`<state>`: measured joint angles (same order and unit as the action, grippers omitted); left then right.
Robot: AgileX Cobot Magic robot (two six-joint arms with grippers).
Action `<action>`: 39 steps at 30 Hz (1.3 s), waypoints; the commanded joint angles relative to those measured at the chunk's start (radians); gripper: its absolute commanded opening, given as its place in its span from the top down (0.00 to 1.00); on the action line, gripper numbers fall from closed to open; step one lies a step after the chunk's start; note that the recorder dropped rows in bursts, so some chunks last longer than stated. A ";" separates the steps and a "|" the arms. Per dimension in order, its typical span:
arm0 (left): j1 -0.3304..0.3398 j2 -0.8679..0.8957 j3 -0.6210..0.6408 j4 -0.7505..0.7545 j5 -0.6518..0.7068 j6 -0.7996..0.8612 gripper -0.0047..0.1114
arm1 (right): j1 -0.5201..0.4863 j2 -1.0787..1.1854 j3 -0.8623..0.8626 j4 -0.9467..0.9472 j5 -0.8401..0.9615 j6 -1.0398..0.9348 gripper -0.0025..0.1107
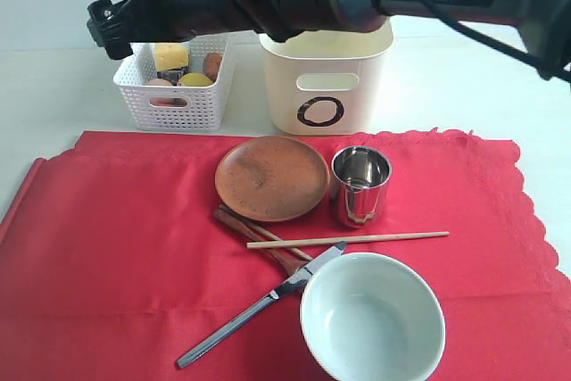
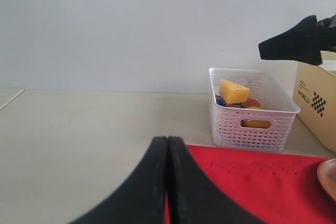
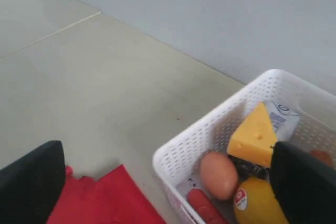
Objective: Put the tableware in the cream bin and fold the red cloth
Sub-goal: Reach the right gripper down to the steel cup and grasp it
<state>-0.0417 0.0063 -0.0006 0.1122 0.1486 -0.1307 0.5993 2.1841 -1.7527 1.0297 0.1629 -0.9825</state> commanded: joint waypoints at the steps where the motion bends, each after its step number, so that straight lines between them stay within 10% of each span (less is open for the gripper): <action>1: 0.002 -0.006 0.001 -0.001 -0.005 -0.003 0.95 | -0.018 -0.061 0.001 -0.184 0.146 0.045 0.06; 12: 0.002 -0.006 0.001 -0.001 -0.005 -0.001 0.95 | -0.067 -0.195 0.001 -0.727 0.497 0.437 0.06; 39: 0.002 -0.006 0.001 -0.001 -0.005 -0.001 0.95 | -0.258 -0.215 0.092 -0.841 0.989 0.518 0.06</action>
<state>-0.0417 0.0063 -0.0006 0.1122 0.1486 -0.1307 0.3564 1.9784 -1.7055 0.1802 1.1516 -0.4663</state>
